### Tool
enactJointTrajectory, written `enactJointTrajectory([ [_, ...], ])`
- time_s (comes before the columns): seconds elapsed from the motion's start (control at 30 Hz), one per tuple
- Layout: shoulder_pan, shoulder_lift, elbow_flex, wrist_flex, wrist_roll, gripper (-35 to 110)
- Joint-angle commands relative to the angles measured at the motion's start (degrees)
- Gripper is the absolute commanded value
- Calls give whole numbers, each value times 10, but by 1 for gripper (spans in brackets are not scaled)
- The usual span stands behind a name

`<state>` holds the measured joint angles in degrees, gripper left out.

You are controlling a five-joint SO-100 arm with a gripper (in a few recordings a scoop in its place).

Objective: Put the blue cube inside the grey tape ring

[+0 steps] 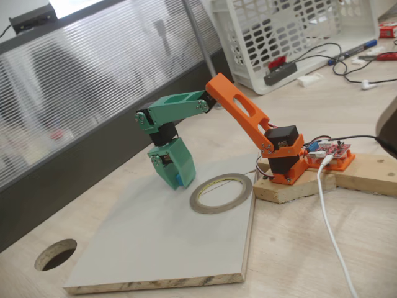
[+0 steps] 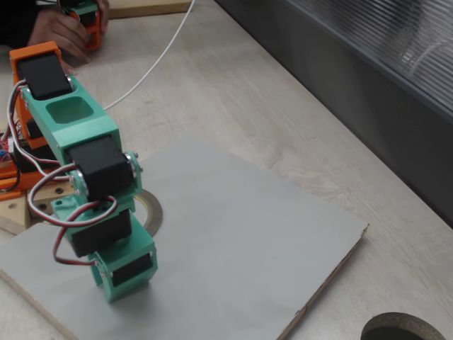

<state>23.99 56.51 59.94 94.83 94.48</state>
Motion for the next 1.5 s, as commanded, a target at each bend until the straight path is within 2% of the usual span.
enactJointTrajectory([
  [0.0,1,28,-9,2,11,6],
  [0.13,6,50,-10,3,11,6],
  [0.4,7,234,-5,9,9,6],
  [0.83,-1,259,11,4,11,6],
  [1.13,-164,433,265,3,11,6],
  [1.47,-174,570,490,2,11,6],
])
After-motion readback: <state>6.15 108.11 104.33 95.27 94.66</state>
